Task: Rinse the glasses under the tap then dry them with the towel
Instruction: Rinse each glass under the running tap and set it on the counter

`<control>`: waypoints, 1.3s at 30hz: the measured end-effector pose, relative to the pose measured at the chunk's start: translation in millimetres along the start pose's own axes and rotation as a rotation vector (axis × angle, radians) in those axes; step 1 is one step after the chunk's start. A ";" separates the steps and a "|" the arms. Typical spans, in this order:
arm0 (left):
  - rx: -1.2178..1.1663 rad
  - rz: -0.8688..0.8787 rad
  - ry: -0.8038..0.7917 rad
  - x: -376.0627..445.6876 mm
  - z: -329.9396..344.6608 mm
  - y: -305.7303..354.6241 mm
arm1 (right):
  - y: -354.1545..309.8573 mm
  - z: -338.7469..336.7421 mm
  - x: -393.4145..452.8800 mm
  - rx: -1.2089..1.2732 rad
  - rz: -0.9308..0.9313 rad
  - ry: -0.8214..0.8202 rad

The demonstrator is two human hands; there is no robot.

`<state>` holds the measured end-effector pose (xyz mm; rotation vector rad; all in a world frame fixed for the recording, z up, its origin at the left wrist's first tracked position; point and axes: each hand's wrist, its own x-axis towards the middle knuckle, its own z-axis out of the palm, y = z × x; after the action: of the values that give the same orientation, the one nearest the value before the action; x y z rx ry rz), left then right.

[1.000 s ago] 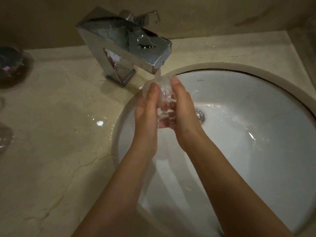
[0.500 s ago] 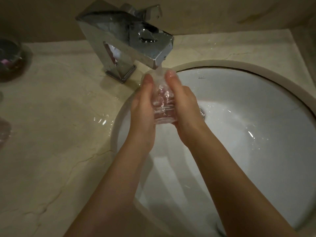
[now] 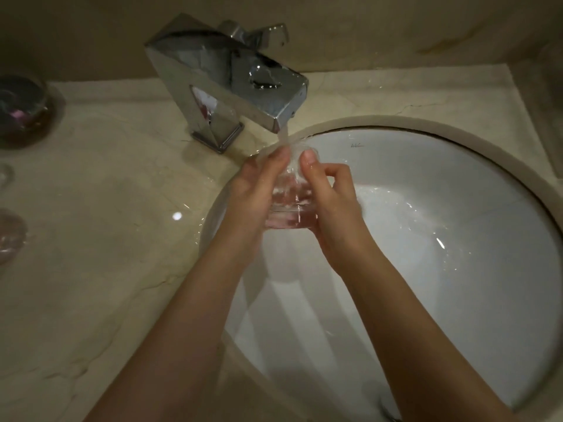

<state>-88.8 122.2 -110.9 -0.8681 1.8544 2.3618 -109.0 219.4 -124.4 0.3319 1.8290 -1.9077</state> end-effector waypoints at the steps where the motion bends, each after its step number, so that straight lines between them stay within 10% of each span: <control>1: -0.016 0.007 0.018 -2.1 -0.1 1.1 | -2.5 -0.7 0.3 -0.020 -0.012 -0.012; 25: -0.020 -0.063 0.100 -42.9 2.0 11.5 | -100.7 27.3 8.7 -0.321 -0.364 -0.150; 39: -0.010 -0.315 0.070 -58.0 0.3 12.9 | -40.1 -25.9 -58.2 -0.216 0.156 -0.106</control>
<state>-44.2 137.1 -74.5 -1.1602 1.5883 2.1752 -82.5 254.6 -63.4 0.2852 1.8599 -1.5772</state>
